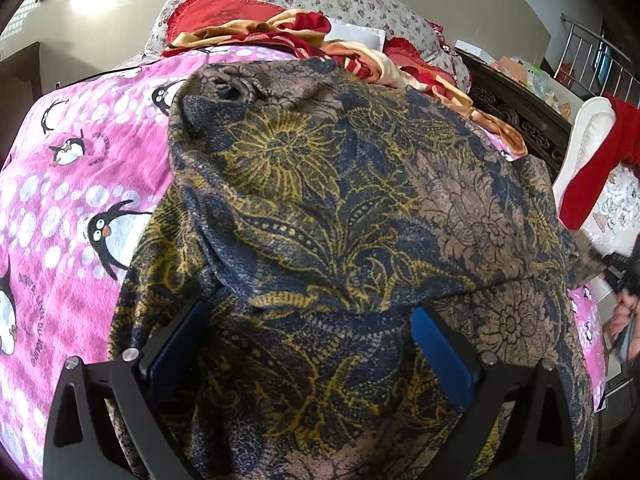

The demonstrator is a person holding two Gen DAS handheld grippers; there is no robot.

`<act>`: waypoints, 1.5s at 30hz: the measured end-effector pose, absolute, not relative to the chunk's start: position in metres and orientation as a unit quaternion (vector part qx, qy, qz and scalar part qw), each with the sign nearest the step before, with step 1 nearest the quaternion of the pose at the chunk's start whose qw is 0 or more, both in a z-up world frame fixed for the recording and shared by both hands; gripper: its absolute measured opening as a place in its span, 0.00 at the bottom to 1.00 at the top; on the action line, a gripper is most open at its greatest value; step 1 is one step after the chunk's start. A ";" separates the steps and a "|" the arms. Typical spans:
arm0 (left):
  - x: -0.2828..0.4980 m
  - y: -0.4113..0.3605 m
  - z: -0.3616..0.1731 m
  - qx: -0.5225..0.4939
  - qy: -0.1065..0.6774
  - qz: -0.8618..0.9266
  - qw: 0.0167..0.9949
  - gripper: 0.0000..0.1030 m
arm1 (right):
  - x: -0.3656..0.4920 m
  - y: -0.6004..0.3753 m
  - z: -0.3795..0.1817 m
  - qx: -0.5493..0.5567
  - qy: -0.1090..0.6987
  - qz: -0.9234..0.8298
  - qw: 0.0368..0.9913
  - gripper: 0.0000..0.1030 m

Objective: Fold small clothes

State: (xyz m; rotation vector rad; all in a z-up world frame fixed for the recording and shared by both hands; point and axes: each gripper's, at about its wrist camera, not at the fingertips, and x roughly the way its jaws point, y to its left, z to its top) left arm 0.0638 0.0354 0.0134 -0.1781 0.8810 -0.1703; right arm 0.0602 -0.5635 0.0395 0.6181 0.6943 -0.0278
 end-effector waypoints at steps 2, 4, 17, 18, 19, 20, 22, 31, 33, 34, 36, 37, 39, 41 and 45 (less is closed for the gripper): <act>0.063 0.036 0.014 -0.088 0.424 -0.083 0.897 1.00 | 0.053 -0.566 0.078 0.262 0.316 -0.026 0.912 0.16; 0.062 0.037 0.014 -0.091 0.423 -0.084 0.897 1.00 | 0.046 -0.571 0.124 0.222 0.287 -0.041 0.931 0.16; 0.057 0.040 0.019 -0.107 0.414 -0.089 0.900 1.00 | 0.035 -0.492 0.295 0.105 0.183 0.027 0.977 0.16; 0.058 0.040 0.023 -0.107 0.415 -0.086 0.899 1.00 | 0.042 -0.463 0.295 0.097 0.185 0.057 0.976 0.16; 0.058 0.042 0.029 -0.111 0.411 -0.083 0.901 1.00 | 0.047 -0.443 0.293 0.094 0.189 0.079 0.974 0.16; 0.056 0.044 0.038 -0.118 0.400 -0.084 0.905 1.00 | 0.051 -0.423 0.290 0.093 0.192 0.101 0.972 0.16; 0.053 0.050 0.055 -0.131 0.378 -0.087 0.912 1.00 | 0.068 -0.364 0.272 0.101 0.207 0.164 0.959 0.16; 0.068 0.084 0.090 -0.239 0.361 -0.124 0.893 0.99 | 0.128 -0.158 0.117 0.120 0.335 0.293 0.888 0.16; 0.079 0.088 0.090 -0.278 0.374 -0.139 0.874 0.99 | 0.126 -0.127 0.081 0.097 0.362 0.295 0.879 0.16; 0.085 0.086 0.091 -0.286 0.381 -0.150 0.866 0.99 | 0.123 -0.121 0.069 0.092 0.368 0.295 0.877 0.16; 0.100 0.073 0.090 -0.280 0.400 -0.172 0.856 0.99 | 0.115 -0.112 0.051 0.087 0.372 0.293 0.876 0.16; 0.108 0.064 0.089 -0.268 0.408 -0.177 0.855 0.99 | 0.111 -0.109 0.045 0.077 0.371 0.288 0.880 0.16; 0.121 0.050 0.082 -0.266 0.419 -0.196 0.846 0.99 | 0.108 -0.107 0.037 0.059 0.365 0.268 0.890 0.17; 0.135 0.038 0.068 -0.271 0.437 -0.198 0.834 0.99 | 0.108 -0.111 0.027 0.055 0.380 0.256 0.887 0.19; 0.153 0.012 0.034 -0.254 0.487 -0.223 0.806 0.98 | 0.108 -0.116 0.025 0.066 0.380 0.254 0.887 0.21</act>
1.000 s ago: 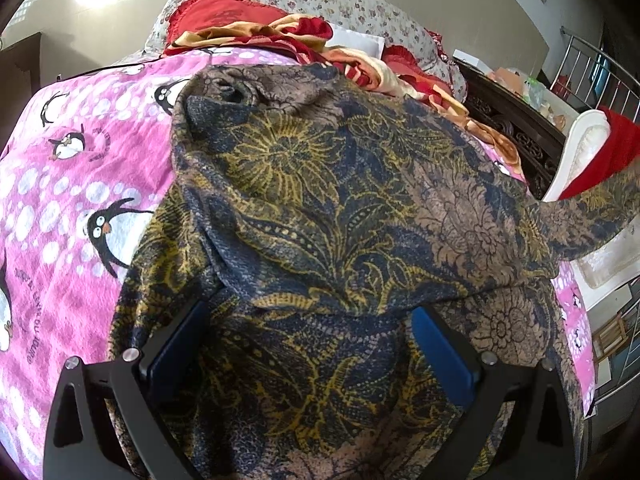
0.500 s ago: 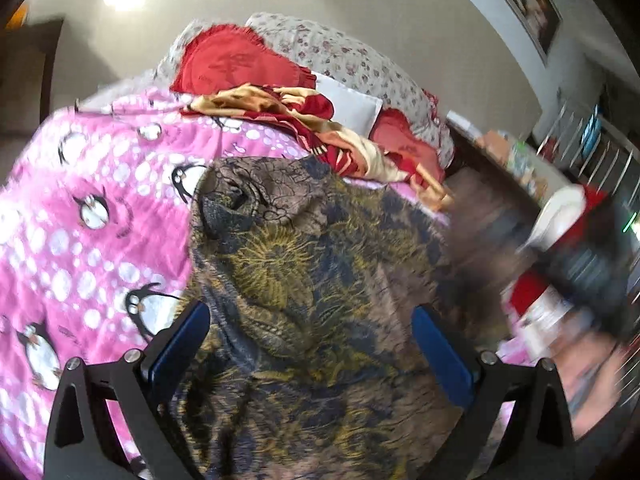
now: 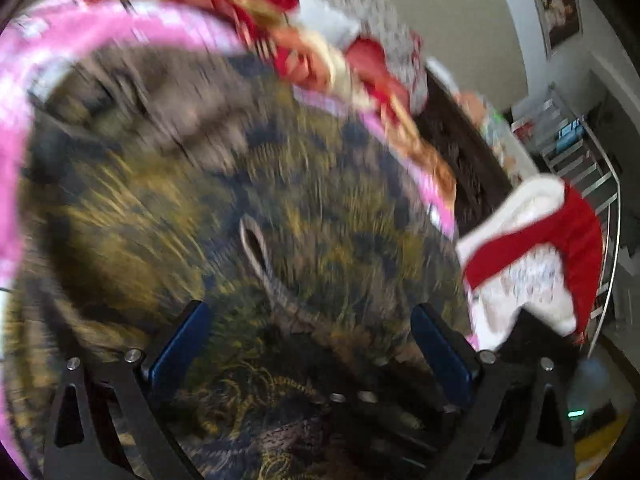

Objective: Fold small clothes

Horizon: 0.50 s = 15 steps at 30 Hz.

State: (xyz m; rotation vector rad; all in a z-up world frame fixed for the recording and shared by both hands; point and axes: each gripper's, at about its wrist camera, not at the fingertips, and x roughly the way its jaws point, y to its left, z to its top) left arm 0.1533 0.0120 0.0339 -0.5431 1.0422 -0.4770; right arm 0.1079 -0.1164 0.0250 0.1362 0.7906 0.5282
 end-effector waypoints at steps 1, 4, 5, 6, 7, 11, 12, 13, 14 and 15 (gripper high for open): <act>0.153 0.007 0.029 -0.242 0.491 -0.223 0.807 0.98 | 0.106 -0.118 0.026 0.065 0.378 0.255 0.888 0.23; 0.149 0.002 0.028 -0.226 0.473 -0.230 0.820 0.98 | 0.098 -0.120 0.030 0.042 0.378 0.258 0.888 0.30; 0.148 0.002 0.028 -0.229 0.469 -0.232 0.821 0.98 | 0.095 -0.121 0.030 0.036 0.377 0.258 0.889 0.30; 0.147 0.002 0.027 -0.232 0.466 -0.234 0.821 0.98 | 0.088 -0.124 0.031 0.029 0.374 0.257 0.891 0.31; 0.146 0.001 0.027 -0.234 0.461 -0.238 0.822 0.98 | 0.079 -0.131 0.032 0.026 0.373 0.258 0.891 0.31; 0.139 0.004 0.030 -0.234 0.451 -0.248 0.825 0.93 | 0.034 -0.162 0.031 0.000 0.374 0.240 0.896 0.31; 0.140 0.003 0.030 -0.231 0.450 -0.251 0.826 0.84 | 0.028 -0.169 0.031 -0.003 0.371 0.235 0.898 0.31; 0.141 0.001 0.033 -0.228 0.449 -0.254 0.826 0.78 | 0.018 -0.180 0.031 -0.001 0.371 0.223 0.901 0.31; 0.142 -0.001 0.032 -0.225 0.453 -0.258 0.823 0.67 | 0.015 -0.190 0.030 0.009 0.373 0.210 0.903 0.31; 0.142 -0.001 0.031 -0.222 0.457 -0.256 0.822 0.60 | 0.010 -0.202 0.032 0.027 0.371 0.195 0.907 0.31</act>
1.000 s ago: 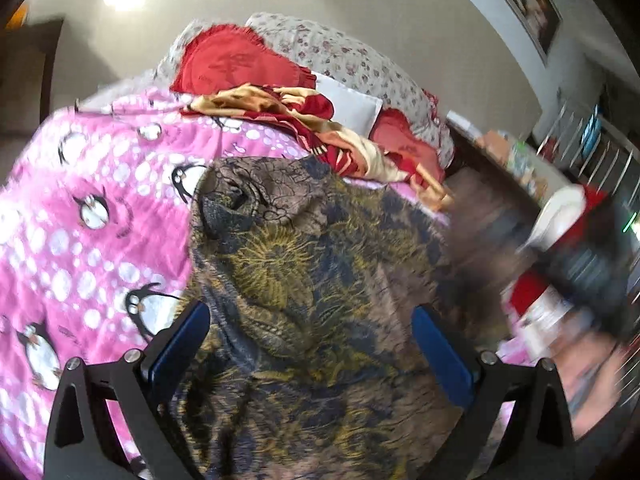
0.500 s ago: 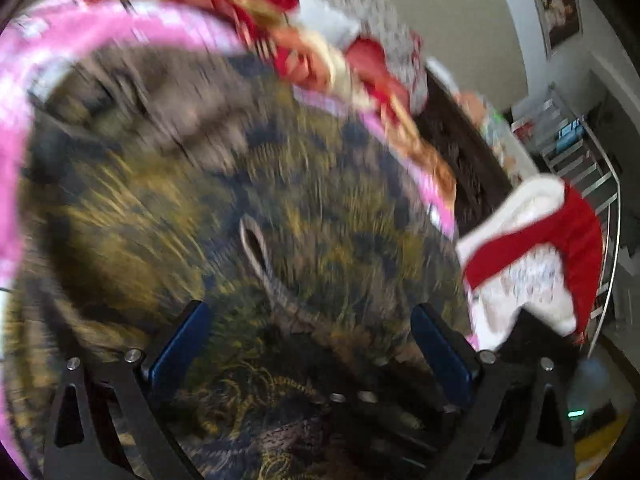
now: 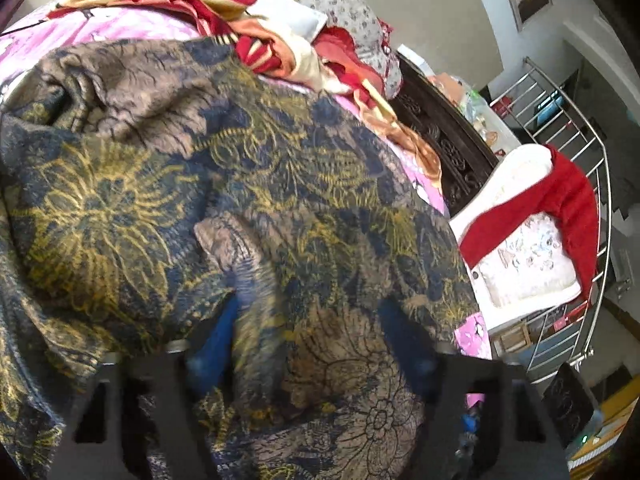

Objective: Fold small clothes

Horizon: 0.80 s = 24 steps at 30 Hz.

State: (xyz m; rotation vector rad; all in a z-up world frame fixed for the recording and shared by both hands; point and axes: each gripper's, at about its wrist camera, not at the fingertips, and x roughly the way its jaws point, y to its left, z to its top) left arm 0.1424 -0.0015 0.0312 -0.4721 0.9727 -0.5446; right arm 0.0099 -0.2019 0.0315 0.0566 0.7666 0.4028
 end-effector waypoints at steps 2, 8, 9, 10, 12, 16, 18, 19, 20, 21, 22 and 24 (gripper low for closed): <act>0.143 0.000 0.029 -0.217 0.460 -0.238 0.828 0.48 | 0.004 -0.214 0.034 0.044 0.361 0.176 0.915 0.31; 0.135 0.007 0.031 -0.208 0.449 -0.186 0.849 0.40 | 0.019 -0.212 0.019 0.033 0.388 0.124 0.913 0.31; 0.134 0.009 0.029 -0.212 0.452 -0.183 0.847 0.50 | 0.020 -0.210 0.018 0.029 0.388 0.124 0.913 0.31; 0.134 0.010 0.026 -0.221 0.457 -0.183 0.842 0.55 | 0.021 -0.210 0.018 0.027 0.387 0.124 0.913 0.31; 0.128 0.013 0.021 -0.242 0.462 -0.196 0.830 0.65 | 0.021 -0.211 0.018 0.028 0.385 0.127 0.914 0.31; 0.121 0.003 0.023 -0.237 0.474 -0.239 0.814 0.85 | 0.023 -0.214 0.016 0.034 0.388 0.126 0.912 0.31; 0.128 -0.002 0.024 -0.235 0.480 -0.252 0.807 0.85 | 0.023 -0.213 0.016 0.033 0.389 0.125 0.912 0.31; 0.134 -0.002 0.025 -0.240 0.476 -0.249 0.809 0.83 | 0.022 -0.214 0.017 0.033 0.389 0.125 0.912 0.31; 0.138 -0.001 0.026 -0.246 0.474 -0.245 0.809 0.74 | 0.022 -0.213 0.017 0.033 0.389 0.125 0.912 0.31; 0.144 0.002 0.025 -0.261 0.473 -0.239 0.807 0.61 | 0.022 -0.213 0.017 0.033 0.389 0.125 0.912 0.31; 0.146 0.005 0.025 -0.272 0.472 -0.232 0.806 0.51 | 0.022 -0.212 0.017 0.033 0.389 0.125 0.912 0.31; 0.147 0.012 0.025 -0.294 0.464 -0.225 0.805 0.26 | 0.022 -0.212 0.017 0.032 0.389 0.125 0.912 0.31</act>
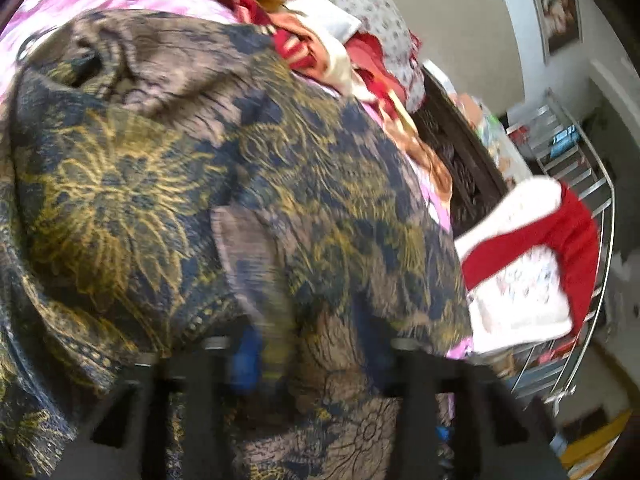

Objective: Fold small clothes

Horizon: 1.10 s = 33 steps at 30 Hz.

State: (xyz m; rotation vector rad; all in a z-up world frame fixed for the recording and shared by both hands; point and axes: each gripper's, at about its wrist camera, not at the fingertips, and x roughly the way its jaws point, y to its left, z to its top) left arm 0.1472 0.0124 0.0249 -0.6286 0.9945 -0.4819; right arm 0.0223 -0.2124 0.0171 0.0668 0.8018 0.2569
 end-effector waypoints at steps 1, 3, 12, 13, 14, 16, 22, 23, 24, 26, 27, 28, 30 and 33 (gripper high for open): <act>0.145 0.013 0.025 -0.294 0.460 -0.221 0.808 0.26 | 0.022 -0.212 0.017 0.032 0.389 0.124 0.912 0.31; 0.138 0.014 0.026 -0.282 0.453 -0.207 0.820 0.19 | 0.022 -0.212 0.017 0.031 0.389 0.124 0.912 0.31; 0.101 0.014 0.076 -0.223 0.400 -0.217 0.862 0.03 | 0.023 -0.213 0.016 0.030 0.391 0.123 0.912 0.31; 0.094 0.016 0.090 -0.216 0.388 -0.229 0.866 0.03 | 0.023 -0.212 0.016 0.029 0.391 0.122 0.912 0.31; 0.085 0.020 0.107 -0.207 0.372 -0.240 0.873 0.03 | 0.023 -0.212 0.016 0.029 0.391 0.121 0.912 0.31; 0.070 0.033 0.133 -0.185 0.344 -0.242 0.888 0.03 | 0.022 -0.211 0.016 0.028 0.391 0.121 0.912 0.31; 0.078 0.095 0.128 -0.169 0.365 -0.173 0.899 0.03 | 0.022 -0.212 0.016 0.028 0.390 0.120 0.912 0.31; 0.083 0.102 0.116 -0.166 0.379 -0.158 0.897 0.03 | 0.022 -0.212 0.016 0.028 0.391 0.120 0.912 0.31; 0.090 0.107 0.102 -0.162 0.395 -0.143 0.893 0.03 | 0.022 -0.212 0.016 0.028 0.391 0.120 0.912 0.31; 0.098 0.112 0.076 -0.158 0.420 -0.121 0.885 0.03 | 0.022 -0.212 0.016 0.029 0.392 0.120 0.912 0.31; 0.101 0.112 0.066 -0.155 0.428 -0.114 0.883 0.03 | 0.022 -0.213 0.016 0.030 0.392 0.120 0.912 0.31; 0.104 0.112 0.058 -0.149 0.433 -0.106 0.882 0.04 | 0.022 -0.213 0.016 0.029 0.391 0.120 0.912 0.31; 0.111 0.112 0.039 -0.136 0.454 -0.087 0.877 0.10 | 0.022 -0.213 0.016 0.029 0.394 0.119 0.911 0.31; 0.110 0.122 0.032 -0.146 0.456 -0.065 0.875 0.32 | 0.023 -0.211 0.014 0.026 0.398 0.116 0.910 0.32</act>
